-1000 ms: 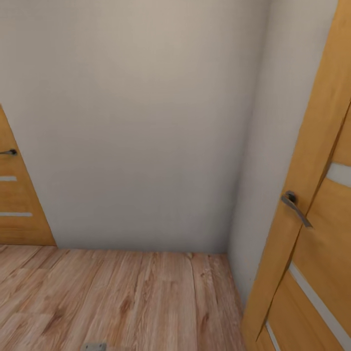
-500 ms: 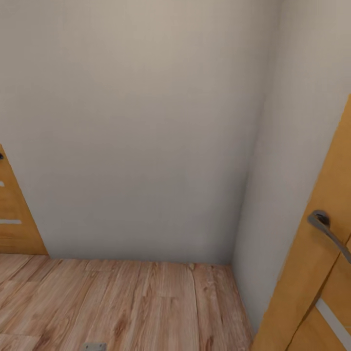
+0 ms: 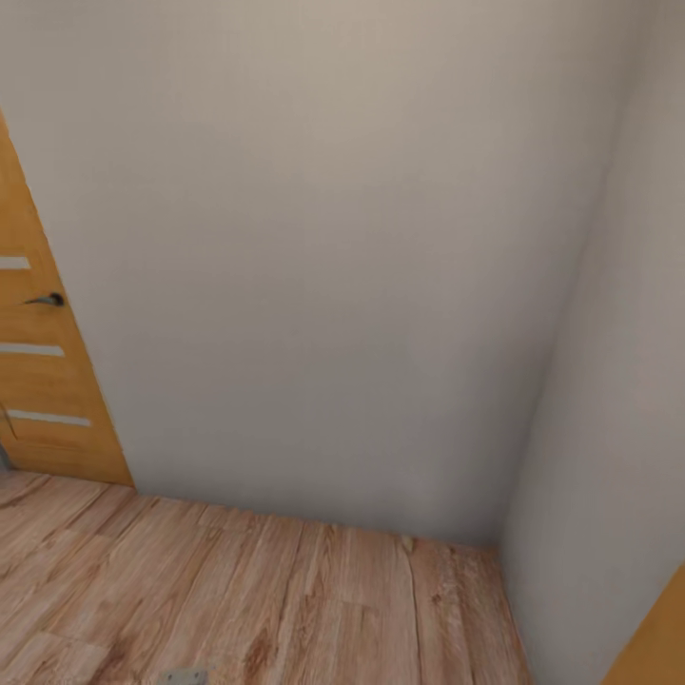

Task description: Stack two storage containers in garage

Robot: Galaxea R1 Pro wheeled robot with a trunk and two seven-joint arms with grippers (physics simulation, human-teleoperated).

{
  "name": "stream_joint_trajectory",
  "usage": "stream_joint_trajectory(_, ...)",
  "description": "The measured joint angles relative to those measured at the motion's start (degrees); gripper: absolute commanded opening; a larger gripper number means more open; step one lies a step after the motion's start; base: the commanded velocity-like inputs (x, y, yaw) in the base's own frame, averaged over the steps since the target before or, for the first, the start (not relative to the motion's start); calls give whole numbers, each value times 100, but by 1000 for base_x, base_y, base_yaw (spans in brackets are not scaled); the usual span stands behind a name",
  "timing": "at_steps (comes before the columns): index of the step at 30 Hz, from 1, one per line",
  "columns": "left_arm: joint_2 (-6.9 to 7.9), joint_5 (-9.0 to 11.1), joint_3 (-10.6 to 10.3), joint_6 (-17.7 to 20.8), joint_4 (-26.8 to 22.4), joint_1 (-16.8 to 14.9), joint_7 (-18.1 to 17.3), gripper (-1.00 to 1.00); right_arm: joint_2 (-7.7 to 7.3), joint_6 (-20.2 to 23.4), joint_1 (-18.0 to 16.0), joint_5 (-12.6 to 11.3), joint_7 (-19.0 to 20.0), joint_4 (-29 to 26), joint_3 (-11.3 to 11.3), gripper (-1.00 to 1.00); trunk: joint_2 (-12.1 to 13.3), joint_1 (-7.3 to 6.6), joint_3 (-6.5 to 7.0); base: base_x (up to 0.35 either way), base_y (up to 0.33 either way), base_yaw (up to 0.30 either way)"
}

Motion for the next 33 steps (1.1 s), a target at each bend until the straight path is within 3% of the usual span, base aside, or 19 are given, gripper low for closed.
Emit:
stream_joint_trajectory(15, 7, 4, 4, 0, 0, 0, 7, 100, 0, -6, 0, 4, 0, 1, 1, 100, 0, -1, 0, 30, 0, 285)
stream_joint_trajectory(33, 7, -1, -1, 0, 0, 0, -1, 100, 9, -8, 0, 4, 0, 0, 1, 100, -1, -3, 0, 322, 0, 288)
